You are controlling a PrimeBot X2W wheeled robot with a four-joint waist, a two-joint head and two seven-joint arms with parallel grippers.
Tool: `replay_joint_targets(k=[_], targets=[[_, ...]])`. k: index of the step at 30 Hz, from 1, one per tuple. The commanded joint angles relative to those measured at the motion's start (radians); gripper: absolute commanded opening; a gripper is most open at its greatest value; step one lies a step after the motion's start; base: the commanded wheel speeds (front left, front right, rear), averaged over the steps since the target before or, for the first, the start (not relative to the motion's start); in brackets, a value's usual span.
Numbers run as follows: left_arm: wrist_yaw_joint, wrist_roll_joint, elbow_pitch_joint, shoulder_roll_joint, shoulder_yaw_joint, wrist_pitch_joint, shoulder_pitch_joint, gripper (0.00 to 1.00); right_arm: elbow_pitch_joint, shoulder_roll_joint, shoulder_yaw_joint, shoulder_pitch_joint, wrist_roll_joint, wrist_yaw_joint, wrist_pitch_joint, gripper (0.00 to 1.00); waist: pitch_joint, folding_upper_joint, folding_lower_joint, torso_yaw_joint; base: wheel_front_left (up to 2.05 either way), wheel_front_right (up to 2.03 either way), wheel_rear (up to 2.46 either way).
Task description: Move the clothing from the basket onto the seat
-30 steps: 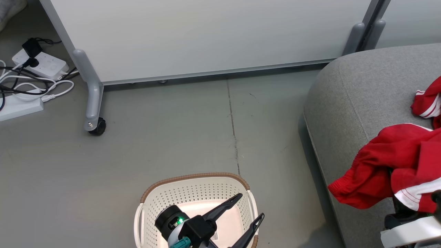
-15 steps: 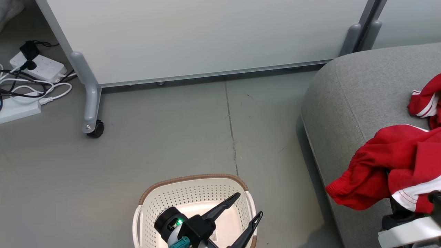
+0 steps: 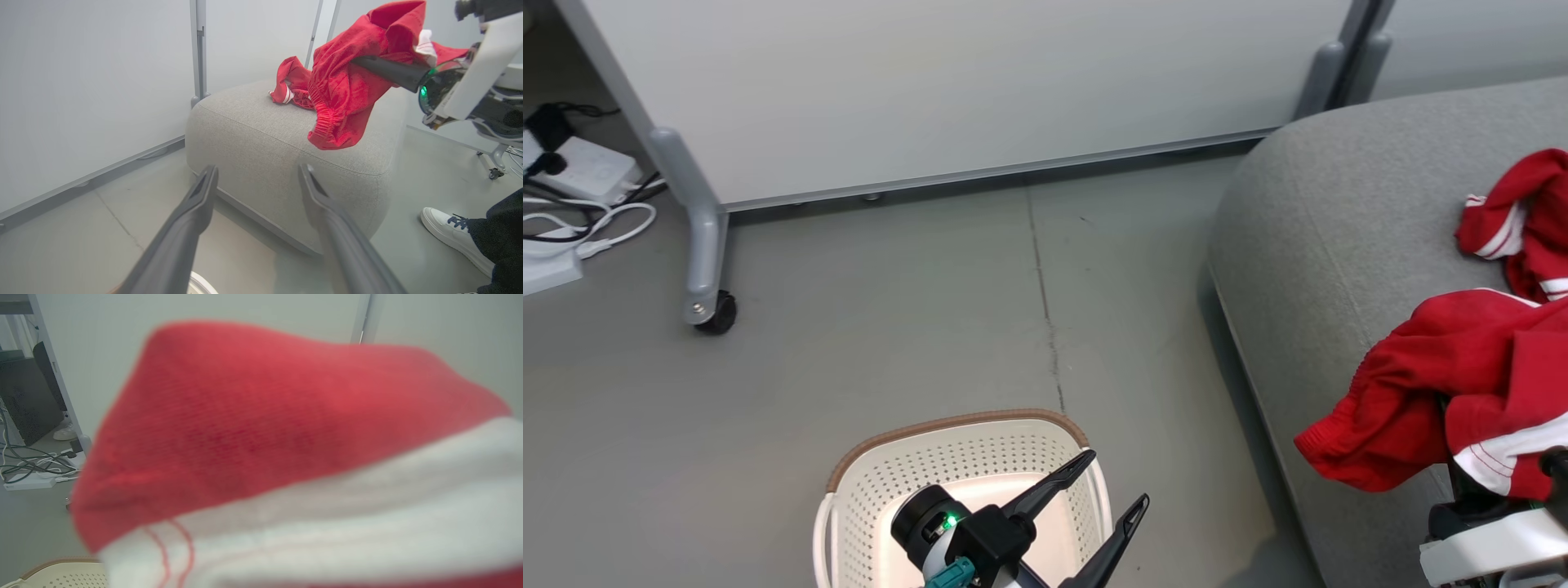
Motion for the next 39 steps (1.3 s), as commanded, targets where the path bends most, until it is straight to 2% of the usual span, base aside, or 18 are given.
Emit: replay_joint_targets(k=[1,14,25,32,39], targets=[[0.001,0.006,-0.004,0.004,0.003,-0.001,-0.013,1.0,-0.006,-0.001,-0.004,-0.014,-0.002,0.002,-0.006,0.0,0.009,-0.0001,0.0,-0.024,0.0,0.0,0.0],[0.001,0.014,-0.007,0.016,-0.007,-0.001,-0.039,1.0,-0.012,0.022,-0.012,-0.018,-0.006,0.002,-0.006,0.0,0.053,-0.0001,0.0,-0.194,0.0,0.0,0.0],[0.001,0.005,-0.006,0.019,-0.015,-0.001,-0.052,1.0,-0.015,0.042,-0.021,-0.014,-0.001,0.002,-0.006,0.0,0.077,-0.0001,0.0,-0.288,0.0,0.0,0.0],[0.001,0.001,-0.006,0.014,-0.032,-0.001,-0.061,1.0,-0.016,0.055,-0.022,-0.002,-0.002,0.002,-0.006,0.0,0.078,-0.0001,0.0,-0.321,0.0,0.0,0.0],[0.001,-0.001,-0.002,0.01,-0.027,-0.001,-0.066,1.0,-0.018,0.056,-0.049,-0.01,0.006,0.002,-0.006,0.0,0.076,-0.0001,0.0,-0.312,0.0,0.0,0.0]])
